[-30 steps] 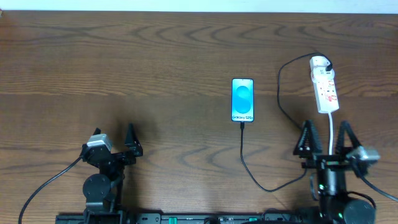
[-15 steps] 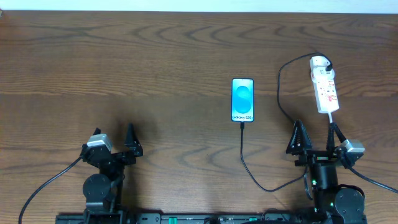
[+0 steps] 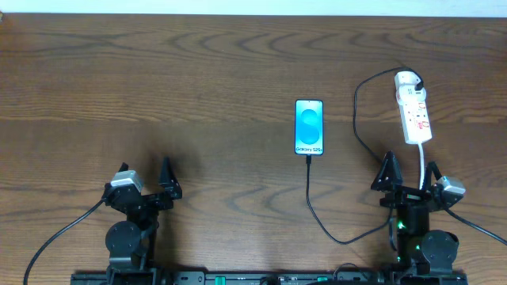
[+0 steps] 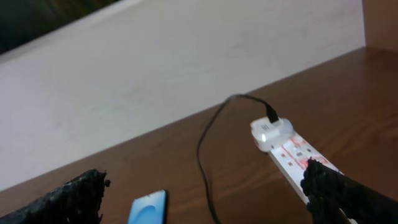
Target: Plug charger to phone and switch on socket
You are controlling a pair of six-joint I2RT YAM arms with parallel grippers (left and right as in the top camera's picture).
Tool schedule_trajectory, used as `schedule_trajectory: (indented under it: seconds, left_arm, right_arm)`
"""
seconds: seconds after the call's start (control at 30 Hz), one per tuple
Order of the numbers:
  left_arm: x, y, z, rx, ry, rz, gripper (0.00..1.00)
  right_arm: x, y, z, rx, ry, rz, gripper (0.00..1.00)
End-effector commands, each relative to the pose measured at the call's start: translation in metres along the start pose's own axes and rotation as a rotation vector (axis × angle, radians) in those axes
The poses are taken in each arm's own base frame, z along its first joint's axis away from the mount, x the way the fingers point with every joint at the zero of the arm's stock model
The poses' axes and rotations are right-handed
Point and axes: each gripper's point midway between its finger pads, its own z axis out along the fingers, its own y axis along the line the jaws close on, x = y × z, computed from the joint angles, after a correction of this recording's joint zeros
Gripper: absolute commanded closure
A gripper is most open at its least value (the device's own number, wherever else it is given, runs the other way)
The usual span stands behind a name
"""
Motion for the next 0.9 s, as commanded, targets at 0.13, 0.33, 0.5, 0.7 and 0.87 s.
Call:
schedule_trajectory:
  seconds: [0.13, 0.33, 0.5, 0.7, 0.87]
  left_arm:
    - [0.017, 0.007, 0.002, -0.026, 0.042, 0.013, 0.04]
    - [0.017, 0.007, 0.002, -0.026, 0.042, 0.013, 0.04]
    - [0.017, 0.007, 0.002, -0.026, 0.042, 0.012, 0.04]
    - [0.017, 0.007, 0.002, -0.026, 0.041, 0.013, 0.04]
    - [0.017, 0.007, 0.002, -0.026, 0.042, 0.013, 0.04]
  right_arm:
    - [0.021, -0.012, 0.005, 0.004, 0.01, -0.033, 0.01]
    - [0.04, -0.01, 0.004, -0.047, 0.095, -0.224, 0.01]
    - [0.036, -0.019, 0.004, -0.008, 0.084, -0.224, 0.01]
    - [0.036, -0.02, 0.004, -0.004, 0.083, -0.224, 0.01]
    - [0.036, -0.02, 0.004, -0.004, 0.084, -0.223, 0.01]
